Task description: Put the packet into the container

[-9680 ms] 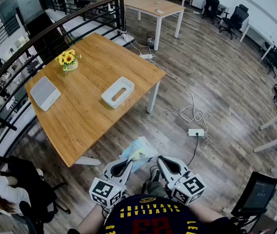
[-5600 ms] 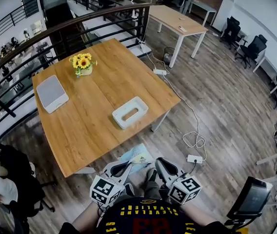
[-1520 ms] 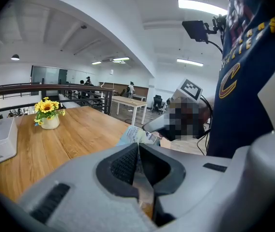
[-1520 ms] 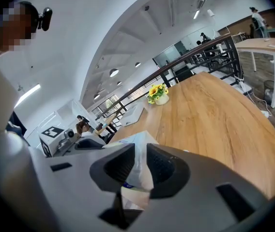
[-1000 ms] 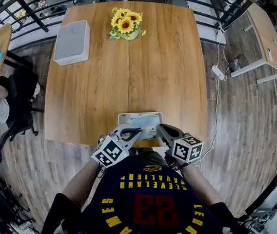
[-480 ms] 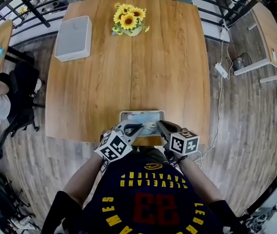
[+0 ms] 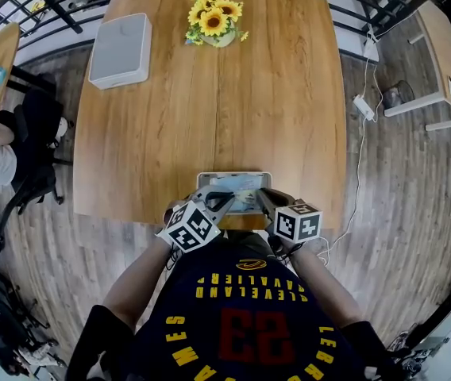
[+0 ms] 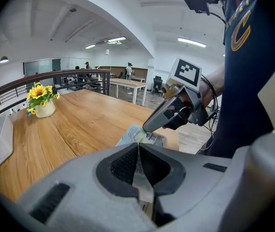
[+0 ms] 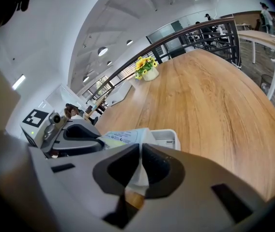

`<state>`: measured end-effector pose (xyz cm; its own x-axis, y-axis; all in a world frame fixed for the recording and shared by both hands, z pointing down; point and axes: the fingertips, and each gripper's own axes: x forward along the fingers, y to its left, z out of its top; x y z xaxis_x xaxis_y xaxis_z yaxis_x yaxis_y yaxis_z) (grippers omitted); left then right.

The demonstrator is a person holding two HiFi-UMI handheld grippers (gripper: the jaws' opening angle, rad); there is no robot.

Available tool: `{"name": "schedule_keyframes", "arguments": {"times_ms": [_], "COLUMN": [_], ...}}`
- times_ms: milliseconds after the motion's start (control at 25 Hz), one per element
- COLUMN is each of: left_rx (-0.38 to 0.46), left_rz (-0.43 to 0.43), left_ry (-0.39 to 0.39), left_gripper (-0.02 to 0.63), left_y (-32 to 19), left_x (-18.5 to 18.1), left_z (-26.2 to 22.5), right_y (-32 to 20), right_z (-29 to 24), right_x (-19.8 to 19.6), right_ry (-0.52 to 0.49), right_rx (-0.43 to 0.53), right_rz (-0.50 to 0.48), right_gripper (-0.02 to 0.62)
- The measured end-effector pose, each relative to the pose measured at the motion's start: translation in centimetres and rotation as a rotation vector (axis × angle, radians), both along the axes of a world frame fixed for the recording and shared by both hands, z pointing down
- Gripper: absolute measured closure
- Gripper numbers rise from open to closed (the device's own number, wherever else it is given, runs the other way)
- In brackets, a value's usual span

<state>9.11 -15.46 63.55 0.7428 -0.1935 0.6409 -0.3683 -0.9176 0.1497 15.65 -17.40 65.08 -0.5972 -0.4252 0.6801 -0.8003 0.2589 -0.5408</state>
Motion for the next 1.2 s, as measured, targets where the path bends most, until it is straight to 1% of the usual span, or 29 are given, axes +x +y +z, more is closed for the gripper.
{"name": "schedule_keyframes", "arguments": {"times_ms": [360, 640, 1000, 1200], "left_rx": [-0.014, -0.025, -0.038, -0.037], "left_rz": [0.011, 0.007, -0.001, 0.002], "left_ry": [-0.061, -0.123, -0.136, -0.122], "left_gripper": [0.592, 0.592, 0.592, 0.591], "left_y": [0.0, 0.1, 0.2, 0.3], "left_x": [-0.3, -0.6, -0.9, -0.8], "left_z": [1.6, 2.9, 3.4, 3.3], "right_y": [0.1, 0.3, 0.3, 0.4], "right_z": [1.6, 1.9, 2.2, 2.2], "right_x": [-0.3, -0.3, -0.7, -0.6], "right_ry": [0.037, 0.078, 0.081, 0.073], "right_rx": [-0.022, -0.015, -0.015, -0.015], "right_rz": [-0.016, -0.03, -0.034, -0.025], "right_gripper": [0.568, 0.571, 0.571, 0.571]}}
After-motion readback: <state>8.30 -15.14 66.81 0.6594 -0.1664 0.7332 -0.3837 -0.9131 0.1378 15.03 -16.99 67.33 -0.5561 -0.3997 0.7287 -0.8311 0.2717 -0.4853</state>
